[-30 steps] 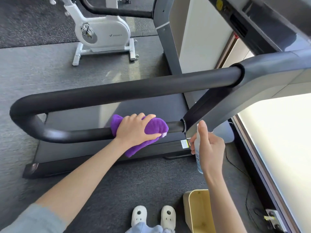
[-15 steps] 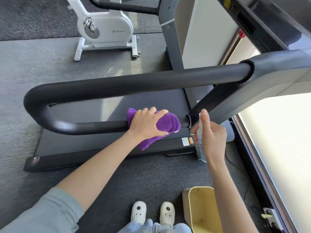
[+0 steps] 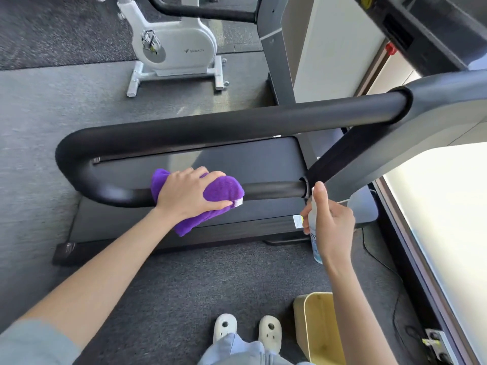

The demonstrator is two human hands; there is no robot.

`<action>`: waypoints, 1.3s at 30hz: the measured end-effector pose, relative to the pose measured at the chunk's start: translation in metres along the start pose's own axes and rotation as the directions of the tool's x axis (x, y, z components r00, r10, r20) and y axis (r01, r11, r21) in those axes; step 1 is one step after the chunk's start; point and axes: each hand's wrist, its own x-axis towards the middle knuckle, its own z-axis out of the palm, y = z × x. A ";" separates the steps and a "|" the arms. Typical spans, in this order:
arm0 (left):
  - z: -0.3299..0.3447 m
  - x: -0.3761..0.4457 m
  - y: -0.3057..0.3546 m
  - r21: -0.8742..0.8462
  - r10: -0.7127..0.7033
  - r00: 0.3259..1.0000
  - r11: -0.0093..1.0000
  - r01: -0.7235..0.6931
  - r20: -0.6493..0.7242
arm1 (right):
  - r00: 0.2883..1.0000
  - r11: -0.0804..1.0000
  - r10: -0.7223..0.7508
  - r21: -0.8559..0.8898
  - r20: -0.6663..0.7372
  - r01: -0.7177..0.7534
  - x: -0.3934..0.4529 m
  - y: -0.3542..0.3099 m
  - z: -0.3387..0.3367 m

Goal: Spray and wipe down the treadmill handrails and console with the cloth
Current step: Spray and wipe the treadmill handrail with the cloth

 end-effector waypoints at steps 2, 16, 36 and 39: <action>0.005 0.017 0.024 -0.020 0.029 1.000 0.999 -0.029 0.006 | 1.000 1.000 0.000 0.007 -0.006 0.000 0.001 0.000 -0.003; 0.023 0.062 0.106 -0.038 0.068 0.996 0.997 -0.070 -0.057 | 1.000 1.000 -0.005 -0.016 -0.029 0.004 0.003 -0.001 -0.017; 0.019 -0.025 0.004 -0.054 -0.235 0.912 0.971 0.231 -0.336 | 0.989 0.996 -0.084 -0.016 0.121 0.086 -0.029 -0.039 0.057; 0.017 -0.034 -0.002 -0.128 -0.256 0.860 0.967 0.222 -0.442 | 0.986 0.994 -0.096 -0.036 0.137 0.102 -0.030 -0.042 0.054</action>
